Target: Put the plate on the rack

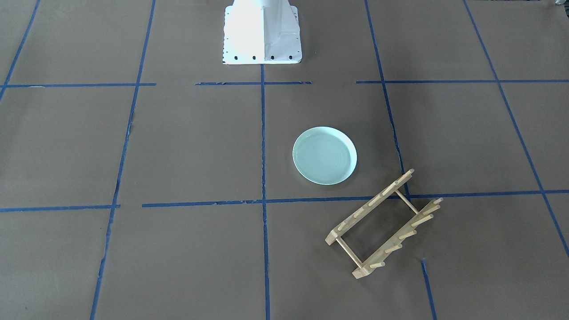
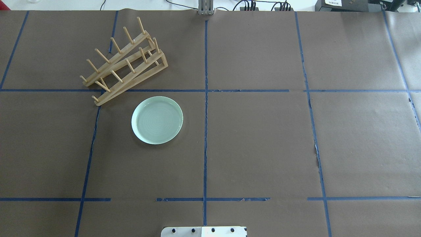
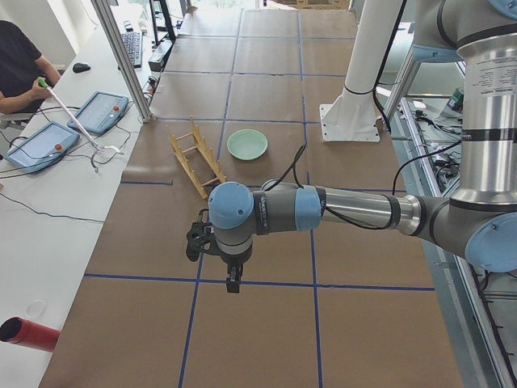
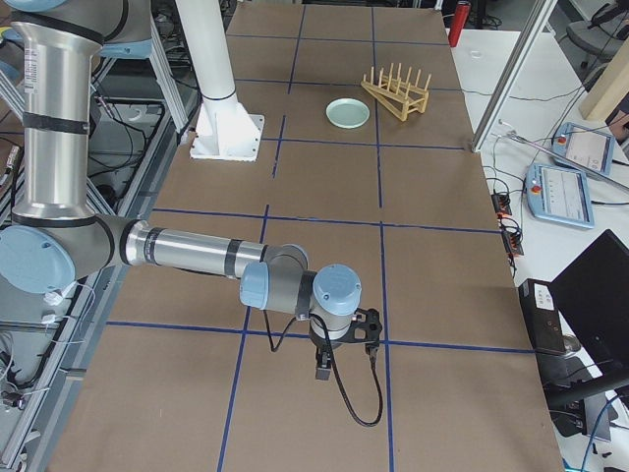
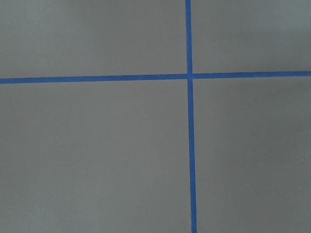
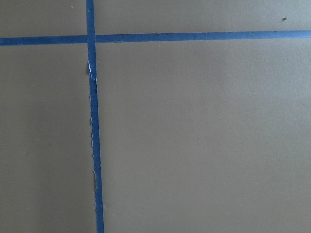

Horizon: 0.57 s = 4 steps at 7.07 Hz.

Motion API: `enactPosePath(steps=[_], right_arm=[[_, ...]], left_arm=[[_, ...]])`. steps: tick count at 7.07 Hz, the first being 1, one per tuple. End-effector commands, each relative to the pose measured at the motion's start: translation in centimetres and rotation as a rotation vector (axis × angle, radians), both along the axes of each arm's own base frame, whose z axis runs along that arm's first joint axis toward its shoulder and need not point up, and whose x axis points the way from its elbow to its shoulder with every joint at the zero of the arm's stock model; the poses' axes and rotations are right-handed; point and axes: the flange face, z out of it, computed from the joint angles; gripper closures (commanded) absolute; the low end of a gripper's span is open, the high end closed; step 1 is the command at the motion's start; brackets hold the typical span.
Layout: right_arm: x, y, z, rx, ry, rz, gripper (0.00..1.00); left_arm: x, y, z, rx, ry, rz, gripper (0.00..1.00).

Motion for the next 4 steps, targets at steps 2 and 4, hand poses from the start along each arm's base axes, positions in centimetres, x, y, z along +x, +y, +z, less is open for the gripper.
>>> enactPosePath(steps=[2, 4], right_arm=[[0.0, 0.01, 0.05, -0.001, 0.0, 0.0, 0.0], [0.0, 0.01, 0.05, -0.001, 0.0, 0.0, 0.0]], left_arm=[[0.93, -0.13, 0.36, 0.021, 0.021, 0.037, 0.0], [0.95, -0.36, 0.24, 0.049, 0.014, 0.041, 0.0]])
